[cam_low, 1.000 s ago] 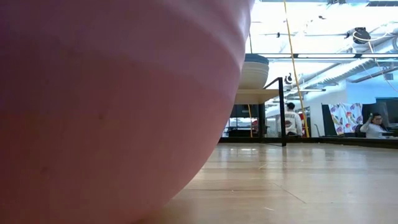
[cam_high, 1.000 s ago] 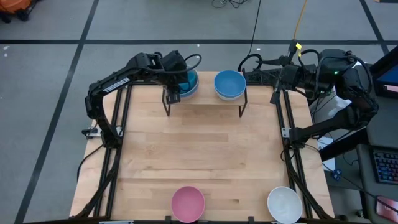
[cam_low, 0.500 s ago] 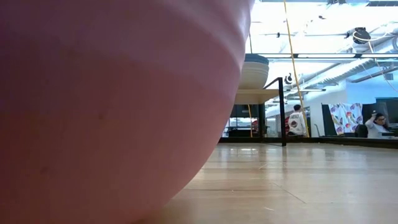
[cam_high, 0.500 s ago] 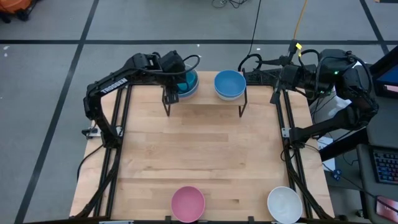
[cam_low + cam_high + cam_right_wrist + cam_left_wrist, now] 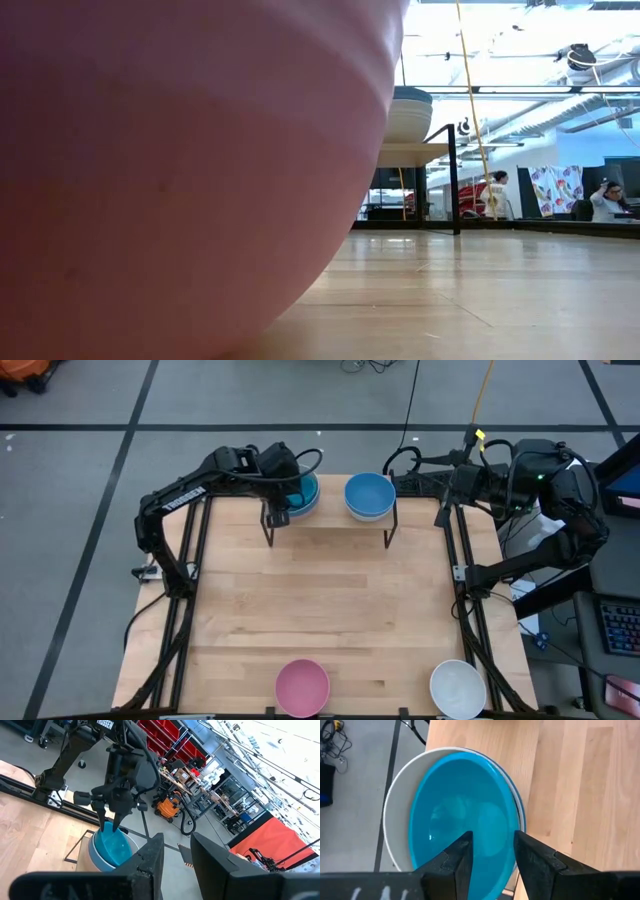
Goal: Place and stack bowls onto a shelf
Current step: Stack the blue bowl on top of the gray bowl on the shelf, then stack the pink bowl on top of the blue bowl on the shelf
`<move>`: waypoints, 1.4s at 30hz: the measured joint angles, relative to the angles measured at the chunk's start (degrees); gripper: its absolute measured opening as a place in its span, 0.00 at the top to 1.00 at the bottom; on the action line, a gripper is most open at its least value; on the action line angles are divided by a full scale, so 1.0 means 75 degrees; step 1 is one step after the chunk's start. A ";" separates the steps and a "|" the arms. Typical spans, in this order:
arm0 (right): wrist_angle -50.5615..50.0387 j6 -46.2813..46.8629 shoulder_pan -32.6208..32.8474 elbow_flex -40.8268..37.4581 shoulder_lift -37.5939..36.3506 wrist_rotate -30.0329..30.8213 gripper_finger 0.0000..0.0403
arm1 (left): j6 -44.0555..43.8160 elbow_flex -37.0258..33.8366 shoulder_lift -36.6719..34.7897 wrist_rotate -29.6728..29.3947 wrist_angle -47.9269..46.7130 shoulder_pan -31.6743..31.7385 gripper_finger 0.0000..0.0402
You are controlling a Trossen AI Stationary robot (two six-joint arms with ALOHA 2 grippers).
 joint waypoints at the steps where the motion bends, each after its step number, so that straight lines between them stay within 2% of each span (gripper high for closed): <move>1: -0.0005 0.0000 0.0000 0.0000 0.0000 0.0000 0.78 | 0.0002 0.0000 0.0060 0.0000 0.0028 0.0002 0.63; 15: -0.0121 0.0195 0.0000 0.0000 0.0003 0.0000 0.78 | 0.0424 -0.0006 0.0405 -0.0036 -0.0035 0.0002 0.63; 21: -0.0903 0.0235 0.0000 0.0000 0.0000 0.0404 0.78 | 0.0348 -0.0006 -0.0328 -0.0051 -0.0783 -0.0231 0.63; 27: -0.2031 0.1230 0.0004 0.0000 0.0149 0.0405 0.78 | -0.0436 -0.0006 -0.0943 -0.0043 -0.1592 -0.0557 0.63; 32: -0.2967 0.1972 0.0048 0.0000 0.0481 0.0399 0.78 | -0.0980 -0.0006 -0.1379 0.0023 -0.1561 -0.0710 0.63; 37: -0.3556 0.2656 0.0509 0.0000 0.1008 0.0192 0.78 | -0.1502 -0.0006 -0.1788 0.0021 -0.1567 -0.0906 0.63; 42: -0.3529 0.2958 0.1329 0.0000 0.1594 -0.0230 0.78 | -0.1504 -0.0006 -0.2094 0.0032 -0.1567 -0.1383 0.63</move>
